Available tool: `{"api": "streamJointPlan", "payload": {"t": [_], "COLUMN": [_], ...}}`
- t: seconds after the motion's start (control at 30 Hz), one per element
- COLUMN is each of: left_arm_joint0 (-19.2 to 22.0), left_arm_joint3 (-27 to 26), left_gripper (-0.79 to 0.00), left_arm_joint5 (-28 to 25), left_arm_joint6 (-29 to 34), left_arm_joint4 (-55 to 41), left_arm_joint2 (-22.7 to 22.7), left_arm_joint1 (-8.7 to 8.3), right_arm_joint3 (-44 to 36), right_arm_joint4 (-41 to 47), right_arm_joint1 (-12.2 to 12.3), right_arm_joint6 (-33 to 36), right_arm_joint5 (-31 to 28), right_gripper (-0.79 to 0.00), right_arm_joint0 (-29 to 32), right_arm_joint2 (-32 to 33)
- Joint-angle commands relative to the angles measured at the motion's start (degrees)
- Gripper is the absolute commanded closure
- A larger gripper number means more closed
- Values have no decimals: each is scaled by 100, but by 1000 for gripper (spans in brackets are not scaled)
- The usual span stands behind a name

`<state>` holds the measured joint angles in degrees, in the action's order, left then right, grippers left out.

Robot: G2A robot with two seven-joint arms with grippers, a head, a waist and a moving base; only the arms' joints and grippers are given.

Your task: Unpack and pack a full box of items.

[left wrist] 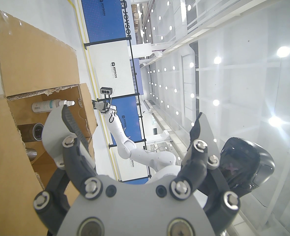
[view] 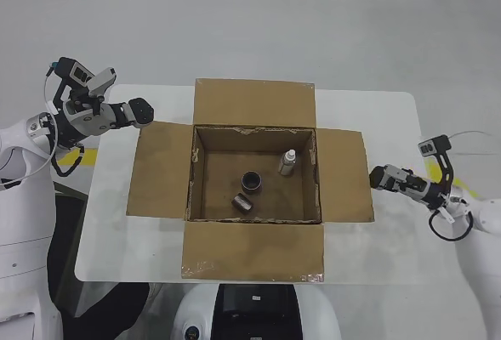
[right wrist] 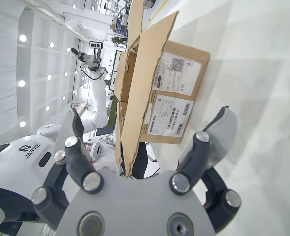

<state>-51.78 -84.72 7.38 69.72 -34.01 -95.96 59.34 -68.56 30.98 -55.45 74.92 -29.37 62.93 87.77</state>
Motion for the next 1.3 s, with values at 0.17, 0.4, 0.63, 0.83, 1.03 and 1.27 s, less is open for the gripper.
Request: {"api": "streamJointPlan", "payload": {"t": [0.17, 0.4, 0.63, 0.83, 1.03, 1.27], "left_arm_joint0": [0, 0, 0, 0, 0, 0], "left_arm_joint3": [0, 0, 0, 0, 0, 0], "left_gripper": [-785, -785, -785, -785, -785, -785], "left_arm_joint5": [0, 0, 0, 0, 0, 0], "left_arm_joint6": [0, 0, 0, 0, 0, 0], "left_arm_joint4": [0, 0, 0, 0, 0, 0], "left_arm_joint2": [0, 0, 0, 0, 0, 0], "left_arm_joint1": [0, 0, 0, 0, 0, 0], "right_arm_joint3": [-637, -1270, -2280, -2799, -3038, -3167], "right_arm_joint4": [220, 581, 664, 747, 728, 296], "right_arm_joint1": [94, 216, 362, 448, 479, 479], "right_arm_joint6": [4, 18, -116, -128, -109, -126], "right_arm_joint5": [4, 17, -117, -130, -110, -126], "right_gripper": [-785, -785, -785, -785, -785, -785], "right_arm_joint0": [217, 440, 736, 700, 372, -58], "right_arm_joint2": [-155, -33, 249, 140, -353, -1118]}}
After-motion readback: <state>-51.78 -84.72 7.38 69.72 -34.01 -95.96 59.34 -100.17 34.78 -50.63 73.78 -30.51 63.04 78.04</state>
